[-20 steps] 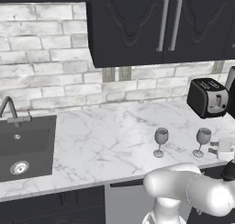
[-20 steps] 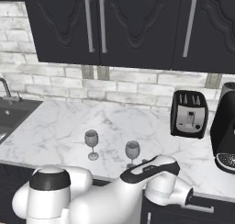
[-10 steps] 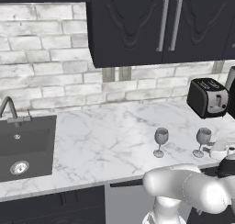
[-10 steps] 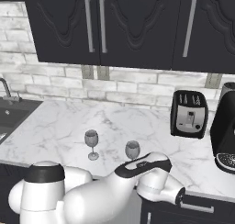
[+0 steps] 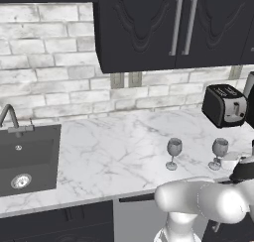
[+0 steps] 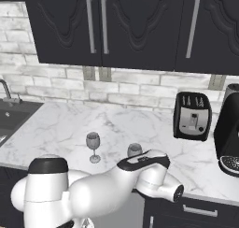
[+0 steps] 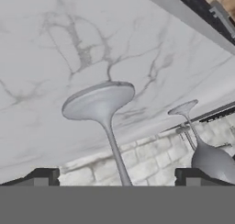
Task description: Retrieve the wine glasses from the counter and place one next to each plate.
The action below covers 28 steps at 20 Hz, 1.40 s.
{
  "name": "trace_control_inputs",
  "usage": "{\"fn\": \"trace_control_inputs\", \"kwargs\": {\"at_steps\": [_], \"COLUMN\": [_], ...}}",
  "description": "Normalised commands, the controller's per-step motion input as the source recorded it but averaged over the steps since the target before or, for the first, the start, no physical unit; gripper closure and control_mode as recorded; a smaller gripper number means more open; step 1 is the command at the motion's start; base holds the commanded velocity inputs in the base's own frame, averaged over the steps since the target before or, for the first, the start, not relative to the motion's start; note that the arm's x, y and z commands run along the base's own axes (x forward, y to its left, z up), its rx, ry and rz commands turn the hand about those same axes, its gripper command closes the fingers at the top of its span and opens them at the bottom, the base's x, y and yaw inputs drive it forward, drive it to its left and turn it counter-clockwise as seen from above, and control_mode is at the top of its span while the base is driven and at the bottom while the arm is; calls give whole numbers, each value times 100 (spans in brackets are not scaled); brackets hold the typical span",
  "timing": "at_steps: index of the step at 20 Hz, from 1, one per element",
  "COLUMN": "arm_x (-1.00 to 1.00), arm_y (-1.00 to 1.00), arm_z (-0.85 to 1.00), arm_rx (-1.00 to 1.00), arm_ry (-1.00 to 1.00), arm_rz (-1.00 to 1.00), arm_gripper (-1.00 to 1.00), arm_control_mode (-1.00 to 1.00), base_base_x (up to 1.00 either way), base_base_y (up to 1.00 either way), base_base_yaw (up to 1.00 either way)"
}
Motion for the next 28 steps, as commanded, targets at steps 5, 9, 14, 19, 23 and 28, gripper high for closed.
{"fn": "trace_control_inputs", "kwargs": {"at_steps": [5,9,14,19,23,28], "arm_x": [17,11,0,-4,-19,-19], "arm_y": [0,0,13,4,0,0], "arm_z": [-9,-2,0,3,22,48], "arm_rx": [0,0,0,0,0,0], "arm_ry": [3,1,1,0,-1,-4], "arm_rz": [-2,-2,-4,-3,0,0], "arm_gripper": [-100,-100,100,100,100,100], "arm_control_mode": [-100,-100,-100,-100,-100,-100], "base_base_x": [0,0,0,0,0,0], "base_base_y": [0,0,0,0,0,0], "base_base_yaw": [0,0,0,0,0,0]}}
